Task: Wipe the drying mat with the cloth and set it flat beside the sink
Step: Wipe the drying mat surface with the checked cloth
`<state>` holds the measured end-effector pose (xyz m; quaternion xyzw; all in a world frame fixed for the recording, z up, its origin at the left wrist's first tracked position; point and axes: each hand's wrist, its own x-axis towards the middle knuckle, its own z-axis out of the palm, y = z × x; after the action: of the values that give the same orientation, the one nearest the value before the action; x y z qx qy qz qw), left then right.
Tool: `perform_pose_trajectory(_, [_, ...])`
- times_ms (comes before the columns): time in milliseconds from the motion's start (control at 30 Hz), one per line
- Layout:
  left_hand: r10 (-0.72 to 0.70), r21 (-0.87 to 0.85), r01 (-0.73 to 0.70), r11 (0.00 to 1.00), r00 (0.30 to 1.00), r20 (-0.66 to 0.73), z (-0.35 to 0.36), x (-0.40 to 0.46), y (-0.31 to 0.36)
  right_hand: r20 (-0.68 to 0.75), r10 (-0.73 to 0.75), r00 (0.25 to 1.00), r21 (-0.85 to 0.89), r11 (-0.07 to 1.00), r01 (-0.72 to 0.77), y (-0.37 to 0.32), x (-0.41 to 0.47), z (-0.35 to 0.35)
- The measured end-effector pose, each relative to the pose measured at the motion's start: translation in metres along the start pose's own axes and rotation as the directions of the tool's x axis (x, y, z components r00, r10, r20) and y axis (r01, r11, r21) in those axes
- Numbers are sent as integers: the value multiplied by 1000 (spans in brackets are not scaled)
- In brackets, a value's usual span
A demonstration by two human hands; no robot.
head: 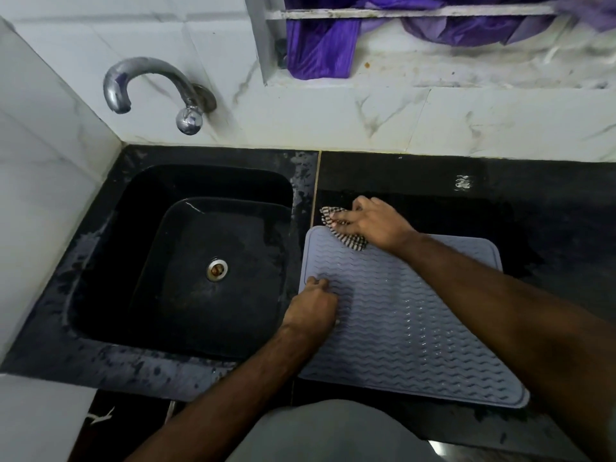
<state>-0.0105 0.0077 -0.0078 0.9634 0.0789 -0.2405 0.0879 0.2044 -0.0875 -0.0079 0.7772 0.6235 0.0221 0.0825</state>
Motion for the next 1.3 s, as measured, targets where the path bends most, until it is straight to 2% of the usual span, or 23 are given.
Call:
perform_pose_trajectory(67, [-1, 5, 1, 1000, 1000, 3, -2, -1, 1, -83, -76, 994, 4, 997, 76, -7, 4, -10])
perform_pose_trajectory(133, [3, 31, -3, 1000, 1000, 0, -2, 0, 2, -176, -141, 974, 92, 983, 159, -28, 2, -13])
perform_pose_trajectory(200, [-10, 32, 11, 999, 1000, -12, -1, -1, 3, -142, -242, 960, 89, 963, 256, -55, -6, -1])
perform_pose_trajectory(233, [-10, 26, 10, 1000, 1000, -16, 0, -1, 3, -77, -288, 954, 38, 956, 292, -64, -12, 8])
perform_pose_trajectory(333, [9, 20, -9, 1000, 1000, 1, 1, -2, 3, 4, -266, 964, 151, 953, 262, -55, -20, 22])
perform_pose_trajectory(433, [13, 27, -14, 1000, 999, 31, -2, -1, 3, -57, -239, 969, 42, 970, 241, -37, -19, 15])
perform_pose_trajectory(533, [9, 27, -10, 1000, 1000, 27, -3, 0, 2, -62, -84, 995, 45, 995, 87, -26, -14, 2])
perform_pose_trajectory(633, [11, 13, -11, 1000, 1000, -3, -1, -1, 1, -124, 117, 985, 58, 992, -111, -14, -25, -10])
perform_pose_trajectory(767, [-3, 4, 3, 1000, 1000, -8, -1, 3, 1, -208, 384, 899, 411, 869, -276, -10, -68, -13])
perform_pose_trajectory(800, [-9, 6, 9, 1000, 1000, -8, -1, 5, 2, -203, 462, 863, 537, 790, -296, -16, -78, -13])
perform_pose_trajectory(833, [-18, 7, 18, 1000, 1000, -6, -1, 7, 3, -162, 551, 818, 680, 663, -313, -23, -86, -12])
perform_pose_trajectory(867, [-31, 1, 31, 1000, 1000, -4, -1, 7, 3, -67, 642, 764, 817, 474, -327, -31, -92, -11])
perform_pose_trajectory(933, [-65, -40, 65, 997, 998, -16, 1, 7, 7, 249, 744, 620, 941, -34, -336, -47, -101, -9])
perform_pose_trajectory(967, [-81, -63, 78, 995, 996, -47, 2, 6, 8, 425, 712, 559, 903, -285, -322, -53, -103, -7])
perform_pose_trajectory(1000, [-83, -76, 76, 994, 992, -92, 3, 4, 8, 556, 654, 514, 830, -470, -300, -59, -105, -3])
perform_pose_trajectory(1033, [-70, -80, 59, 995, 986, -150, 4, 3, 7, 629, 620, 469, 772, -571, -280, -62, -108, -1])
perform_pose_trajectory(1100, [0, -61, -17, 998, 965, -260, 7, 3, 4, 682, 622, 385, 721, -659, -213, -60, -113, -2])
perform_pose_trajectory(1133, [45, -48, -61, 997, 958, -285, 9, 4, 3, 704, 599, 382, 685, -714, -143, -57, -116, -5])
perform_pose_trajectory(1167, [83, -53, -101, 993, 956, -283, 11, 5, 3, 724, 544, 424, 626, -777, -73, -53, -119, -8])
perform_pose_trajectory(1233, [120, -82, -143, 986, 964, -238, 17, 7, 4, 704, 433, 563, 524, -852, 0, -45, -123, -15])
perform_pose_trajectory(1300, [138, -76, -158, 985, 966, -218, 21, 7, 3, 641, 348, 684, 546, -833, -88, -41, -123, -20])
